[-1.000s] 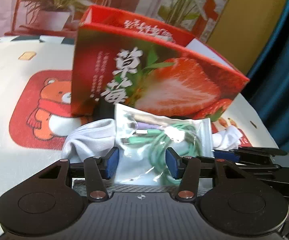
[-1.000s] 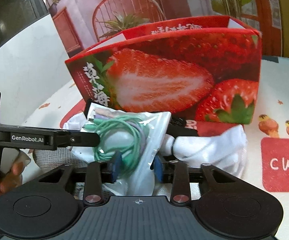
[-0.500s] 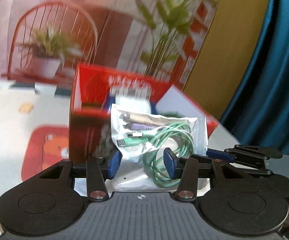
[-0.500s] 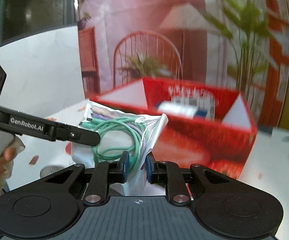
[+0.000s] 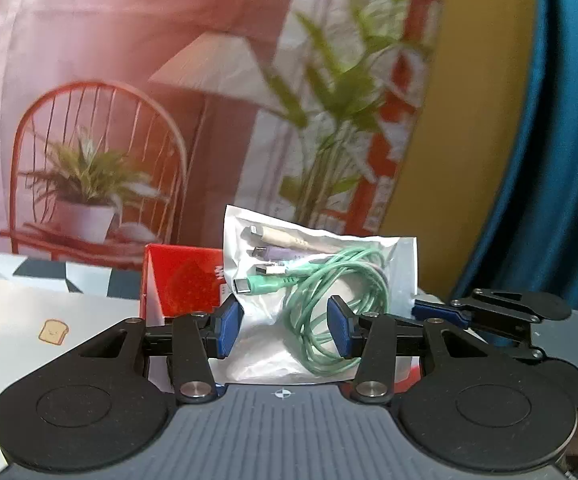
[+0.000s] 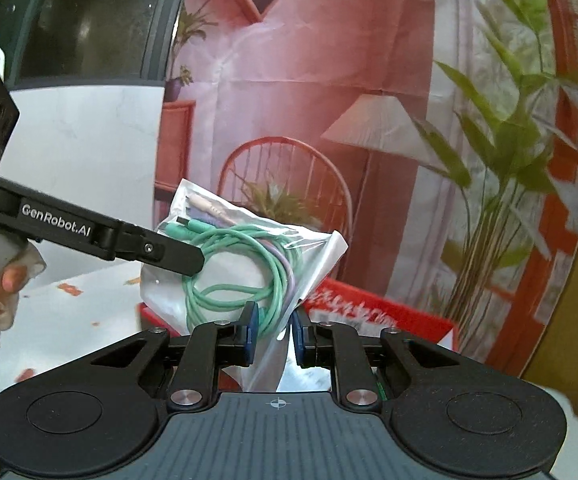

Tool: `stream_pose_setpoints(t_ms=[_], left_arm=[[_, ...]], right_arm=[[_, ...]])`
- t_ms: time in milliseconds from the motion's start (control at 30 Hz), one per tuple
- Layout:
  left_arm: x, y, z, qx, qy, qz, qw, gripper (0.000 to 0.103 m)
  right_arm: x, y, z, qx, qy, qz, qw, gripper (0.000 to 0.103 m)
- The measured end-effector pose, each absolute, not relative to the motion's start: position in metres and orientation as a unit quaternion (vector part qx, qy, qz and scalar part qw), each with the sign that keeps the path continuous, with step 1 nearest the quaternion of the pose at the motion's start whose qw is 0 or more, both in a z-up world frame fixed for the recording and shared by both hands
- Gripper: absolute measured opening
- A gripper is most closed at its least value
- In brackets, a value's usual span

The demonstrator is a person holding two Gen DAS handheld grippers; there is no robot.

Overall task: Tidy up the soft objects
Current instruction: 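Carry the cable bag with the right gripper up over the red box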

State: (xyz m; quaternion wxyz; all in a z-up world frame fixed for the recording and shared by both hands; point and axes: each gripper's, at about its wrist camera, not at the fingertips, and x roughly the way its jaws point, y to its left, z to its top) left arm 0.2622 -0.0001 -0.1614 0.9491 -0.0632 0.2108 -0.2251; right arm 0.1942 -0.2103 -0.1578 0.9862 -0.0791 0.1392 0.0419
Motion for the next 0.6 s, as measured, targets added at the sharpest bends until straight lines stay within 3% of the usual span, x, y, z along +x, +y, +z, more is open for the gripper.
stream_pose_setpoints(t_ms=[267,600], left_arm=[[0.330,-0.007,-0.184,-0.086,0.281,-0.200,0.935,0.049],[0.349,-0.011,-0.217,-0.071,0.345,-0.205,0.913,0.049]], right_arm=[[0.260,-0.232,-0.173,-0.058,0.196,0.017,0.979,0.016],[0.294,-0.254,-0.208,0.021,0.293,-0.002,0.956,0.016]])
